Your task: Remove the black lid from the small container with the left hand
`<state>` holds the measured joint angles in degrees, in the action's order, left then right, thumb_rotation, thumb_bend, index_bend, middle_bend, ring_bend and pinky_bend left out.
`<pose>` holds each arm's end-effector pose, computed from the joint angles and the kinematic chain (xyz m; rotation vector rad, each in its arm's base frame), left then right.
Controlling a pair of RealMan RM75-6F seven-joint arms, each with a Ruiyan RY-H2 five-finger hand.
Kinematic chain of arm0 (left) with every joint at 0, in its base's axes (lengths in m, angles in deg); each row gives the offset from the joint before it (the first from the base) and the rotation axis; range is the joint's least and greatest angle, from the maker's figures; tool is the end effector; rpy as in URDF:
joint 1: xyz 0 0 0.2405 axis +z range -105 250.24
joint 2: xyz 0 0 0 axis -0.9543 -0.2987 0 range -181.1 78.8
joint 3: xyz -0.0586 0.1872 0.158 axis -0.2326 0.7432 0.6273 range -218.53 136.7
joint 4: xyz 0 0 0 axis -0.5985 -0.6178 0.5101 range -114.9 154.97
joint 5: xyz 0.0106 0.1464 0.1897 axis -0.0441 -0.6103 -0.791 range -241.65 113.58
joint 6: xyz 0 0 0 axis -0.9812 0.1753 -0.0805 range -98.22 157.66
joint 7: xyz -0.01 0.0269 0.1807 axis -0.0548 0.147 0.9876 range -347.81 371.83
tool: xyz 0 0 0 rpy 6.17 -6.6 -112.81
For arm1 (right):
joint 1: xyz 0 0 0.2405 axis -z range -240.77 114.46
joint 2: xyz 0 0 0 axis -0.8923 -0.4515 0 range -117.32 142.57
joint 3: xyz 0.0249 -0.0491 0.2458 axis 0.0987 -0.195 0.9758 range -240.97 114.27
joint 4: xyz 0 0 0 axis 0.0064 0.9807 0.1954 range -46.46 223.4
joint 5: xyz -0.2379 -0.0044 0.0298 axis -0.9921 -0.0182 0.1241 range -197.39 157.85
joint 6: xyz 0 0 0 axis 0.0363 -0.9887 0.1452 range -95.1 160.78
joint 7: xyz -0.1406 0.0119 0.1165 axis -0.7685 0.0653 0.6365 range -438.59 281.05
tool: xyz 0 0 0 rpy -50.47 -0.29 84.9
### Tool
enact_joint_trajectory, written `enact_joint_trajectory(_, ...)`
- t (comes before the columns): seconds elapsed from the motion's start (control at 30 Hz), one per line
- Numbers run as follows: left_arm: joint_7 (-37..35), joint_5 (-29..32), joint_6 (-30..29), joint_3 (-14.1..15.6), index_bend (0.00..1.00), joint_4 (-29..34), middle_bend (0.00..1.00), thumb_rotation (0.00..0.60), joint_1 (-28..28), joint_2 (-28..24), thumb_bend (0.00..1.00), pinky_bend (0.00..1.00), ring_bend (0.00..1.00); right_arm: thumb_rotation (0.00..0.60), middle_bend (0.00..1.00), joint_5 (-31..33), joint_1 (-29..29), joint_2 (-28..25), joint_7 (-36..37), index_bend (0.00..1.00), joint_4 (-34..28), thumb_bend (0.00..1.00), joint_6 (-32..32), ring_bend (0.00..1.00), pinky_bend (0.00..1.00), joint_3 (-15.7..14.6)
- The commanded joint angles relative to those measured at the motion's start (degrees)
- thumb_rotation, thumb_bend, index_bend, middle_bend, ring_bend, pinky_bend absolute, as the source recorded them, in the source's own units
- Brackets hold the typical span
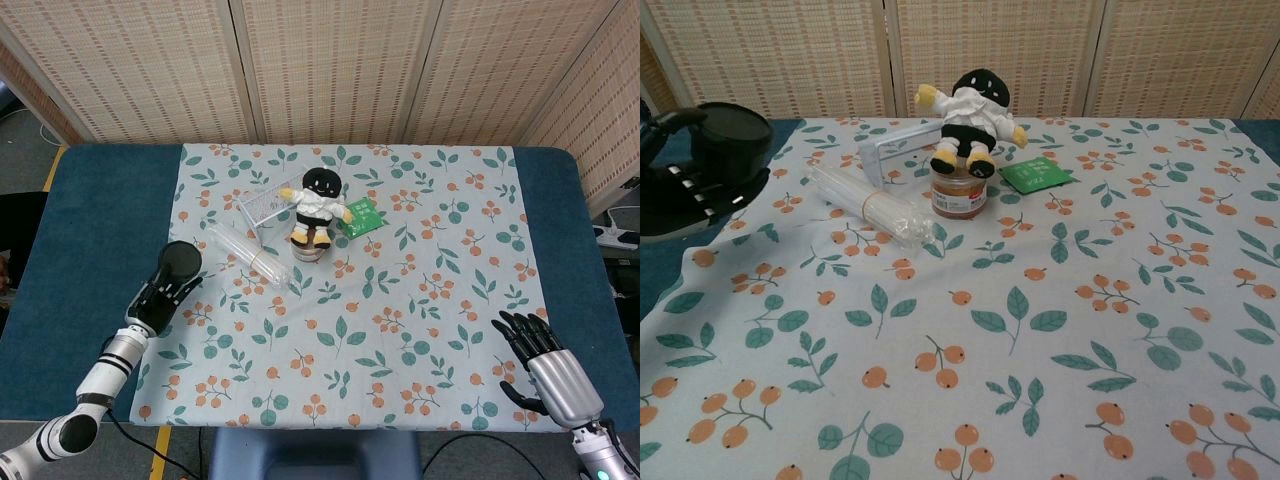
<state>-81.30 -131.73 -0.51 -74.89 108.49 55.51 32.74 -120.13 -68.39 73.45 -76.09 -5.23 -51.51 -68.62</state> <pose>-0.2253 0.3754 -0.0077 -0.1981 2.5732 1.6312 -0.2934 -0.1824 0.1030 1.6828 -0.9336 0.9382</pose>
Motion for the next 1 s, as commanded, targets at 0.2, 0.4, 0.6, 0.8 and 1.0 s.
enact_joint_trajectory(0.2, 59.82, -29.58, -37.37, 11.92, 0.33, -25.02, 0.34, 0.600, -3.55, 13.68, 0.60, 0.39, 0.30, 0.600, 0.00, -0.08, -0.03, 0.06, -0.41, 0.00, -0.21, 0.18, 0.27, 0.00, 0.00, -0.13)
enact_joint_trajectory(0.4, 85.86, -40.49, -47.74, 17.49, 0.30, -44.07, 0.32, 0.600, -6.41, 18.62, 0.59, 0.36, 0.29, 0.600, 0.00, -0.07, -0.03, 0.20, -0.77, 0.00, -0.29, 0.18, 0.39, 0.00, 0.00, -0.15)
enact_joint_trajectory(0.6, 96.00, -41.03, -49.12, 23.36, 0.28, -49.47, 0.31, 0.600, -6.54, 23.33, 0.56, 0.34, 0.28, 0.600, 0.00, -0.09, -0.07, 0.27, -1.02, 0.00, -0.41, 0.18, 0.60, 0.00, 0.00, -0.24)
enact_joint_trajectory(0.8, 97.11, -38.48, -50.46, 25.04, 0.27, -48.72, 0.31, 0.600, -7.21, 25.05, 0.54, 0.34, 0.28, 0.600, 0.00, -0.19, -0.21, 0.28, -0.90, 0.00, -0.27, 0.18, 0.79, 0.00, 0.00, -0.28)
enact_joint_trajectory(1.0, 98.14, -35.37, -47.44, 27.01, 0.22, -49.55, 0.29, 0.600, -7.72, 26.47, 0.50, 0.31, 0.26, 0.600, 0.00, -0.33, -0.13, 0.17, -0.65, 0.00, -0.17, 0.18, 0.49, 0.00, 0.00, -0.32)
